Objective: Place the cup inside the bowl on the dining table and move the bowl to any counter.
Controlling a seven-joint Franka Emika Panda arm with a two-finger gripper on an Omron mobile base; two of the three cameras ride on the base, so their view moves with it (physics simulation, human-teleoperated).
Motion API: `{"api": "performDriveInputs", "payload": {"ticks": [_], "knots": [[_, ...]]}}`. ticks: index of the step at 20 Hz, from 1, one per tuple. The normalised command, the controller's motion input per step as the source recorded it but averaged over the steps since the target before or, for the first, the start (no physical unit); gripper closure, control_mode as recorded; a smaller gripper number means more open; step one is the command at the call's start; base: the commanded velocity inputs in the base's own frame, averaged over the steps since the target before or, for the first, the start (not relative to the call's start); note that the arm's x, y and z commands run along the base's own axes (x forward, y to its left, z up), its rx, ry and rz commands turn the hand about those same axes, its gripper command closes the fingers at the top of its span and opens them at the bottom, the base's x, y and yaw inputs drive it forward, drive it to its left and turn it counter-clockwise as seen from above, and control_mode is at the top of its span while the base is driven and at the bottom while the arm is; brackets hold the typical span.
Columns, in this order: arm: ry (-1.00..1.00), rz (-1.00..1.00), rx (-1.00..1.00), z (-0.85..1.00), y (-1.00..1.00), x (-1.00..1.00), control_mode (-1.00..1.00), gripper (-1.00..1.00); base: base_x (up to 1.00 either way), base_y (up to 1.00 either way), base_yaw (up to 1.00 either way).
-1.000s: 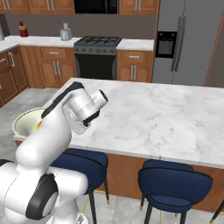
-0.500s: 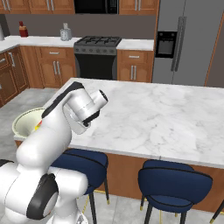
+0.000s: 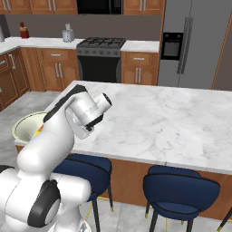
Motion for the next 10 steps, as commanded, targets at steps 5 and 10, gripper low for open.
{"api": "performDriveInputs", "payload": {"ticks": [5, 10], "knots": [[0.0, 0.0, 0.0, 0.0, 0.0, 0.0, 1.0, 1.0, -0.46, 0.0, 0.0], [0.0, 0.0, 0.0, 0.0, 0.0, 0.0, 1.0, 1.0, -0.96, 0.0, 0.0]]}}
